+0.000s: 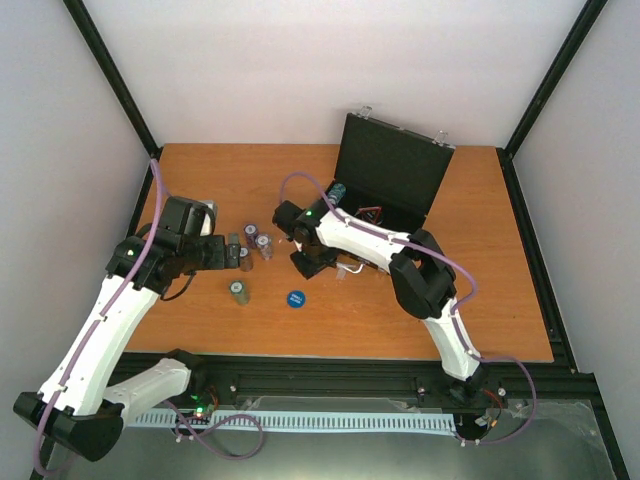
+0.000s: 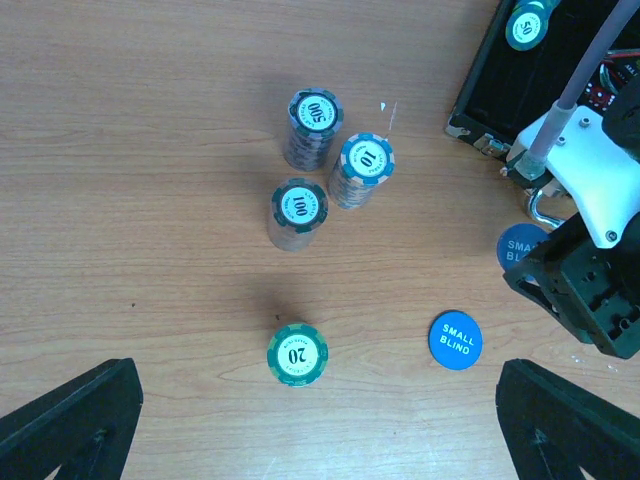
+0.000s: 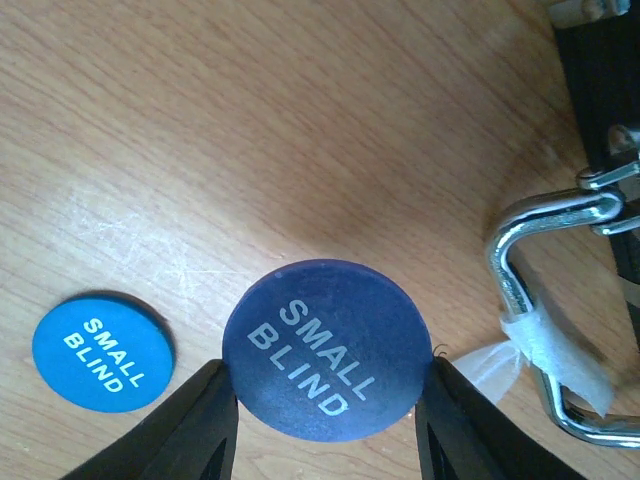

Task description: Pack up texas hold em set

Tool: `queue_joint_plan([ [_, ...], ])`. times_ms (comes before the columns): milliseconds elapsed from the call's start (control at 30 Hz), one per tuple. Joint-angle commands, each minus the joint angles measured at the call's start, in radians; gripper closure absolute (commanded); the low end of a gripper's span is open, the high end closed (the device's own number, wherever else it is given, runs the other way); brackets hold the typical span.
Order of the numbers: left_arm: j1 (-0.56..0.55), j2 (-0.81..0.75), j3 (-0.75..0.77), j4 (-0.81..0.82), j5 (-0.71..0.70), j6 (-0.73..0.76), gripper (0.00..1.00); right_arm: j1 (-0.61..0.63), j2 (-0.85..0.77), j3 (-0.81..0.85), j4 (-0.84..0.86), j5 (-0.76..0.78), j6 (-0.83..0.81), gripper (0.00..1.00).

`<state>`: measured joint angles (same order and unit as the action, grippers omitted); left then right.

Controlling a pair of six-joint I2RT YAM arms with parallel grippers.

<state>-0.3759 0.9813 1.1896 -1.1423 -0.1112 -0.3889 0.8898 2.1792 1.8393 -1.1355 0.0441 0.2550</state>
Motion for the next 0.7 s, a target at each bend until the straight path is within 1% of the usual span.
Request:
queue_joint_plan([
  [0, 0.002, 0.004, 0.0, 0.021, 0.003, 0.015, 0.0, -0.03, -0.032, 0.035, -0.023, 0.05, -0.004, 0.68],
  [233, 0.001, 0.011, 0.0, 0.021, 0.002, 0.018, 0.0, -0.129, -0.04, 0.065, -0.029, 0.097, -0.02, 0.68],
  [467, 0.001, 0.027, 0.004, 0.019, 0.002, 0.024, 0.0, -0.235, -0.048, 0.015, 0.015, 0.127, -0.037, 0.68],
  [667, 0.001, 0.044, 0.009, 0.021, 0.009, 0.018, 0.0, -0.293, -0.035, -0.027, 0.062, 0.127, -0.049, 0.68],
])
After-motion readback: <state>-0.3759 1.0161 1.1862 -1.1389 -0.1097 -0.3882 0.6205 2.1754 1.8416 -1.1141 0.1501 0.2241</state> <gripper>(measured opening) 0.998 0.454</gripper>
